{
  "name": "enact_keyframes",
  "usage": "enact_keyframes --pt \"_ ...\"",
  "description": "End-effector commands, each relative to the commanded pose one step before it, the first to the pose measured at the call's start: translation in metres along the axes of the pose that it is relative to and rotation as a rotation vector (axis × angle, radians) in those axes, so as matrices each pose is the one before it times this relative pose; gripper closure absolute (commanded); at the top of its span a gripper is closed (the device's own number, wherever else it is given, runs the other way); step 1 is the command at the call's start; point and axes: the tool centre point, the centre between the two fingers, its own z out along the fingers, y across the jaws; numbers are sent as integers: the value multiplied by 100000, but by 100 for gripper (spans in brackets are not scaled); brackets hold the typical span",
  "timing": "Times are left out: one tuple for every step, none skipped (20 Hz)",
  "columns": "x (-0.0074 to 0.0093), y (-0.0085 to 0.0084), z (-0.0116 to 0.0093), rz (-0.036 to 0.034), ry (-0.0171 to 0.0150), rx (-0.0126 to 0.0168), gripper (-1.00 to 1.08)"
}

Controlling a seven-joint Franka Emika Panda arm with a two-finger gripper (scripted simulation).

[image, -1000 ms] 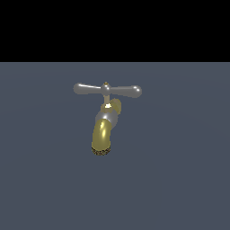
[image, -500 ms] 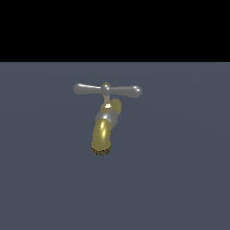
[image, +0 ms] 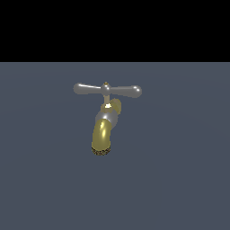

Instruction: Turn on the faucet by rotating a designated handle.

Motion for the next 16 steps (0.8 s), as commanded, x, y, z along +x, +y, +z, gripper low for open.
enact_keyframes --pt "455 627 1133 -5753 70 -165 108" --pt "199 276 484 -2472 40 -69 108" --pt "200 277 485 -2477 41 -69 108" --pt "201 278 486 -2481 41 -70 108" --pt "202 279 487 -2486 41 -71 108" --pt "203 281 488 -2488 41 -71 108" --pt "204 281 488 -2492 41 -72 108" --pt "204 283 489 -2494 41 -73 108" --pt "205 283 490 -2498 41 -73 108" --pt "206 284 490 -2499 41 -74 108" --pt "207 285 491 -2501 41 -75 108" --pt "208 286 491 -2502 41 -75 108" --pt "208 287 491 -2502 40 -76 108" --pt "209 287 491 -2502 40 -77 108" --pt "209 288 491 -2501 40 -77 108" --pt "210 288 491 -2500 40 -78 108"
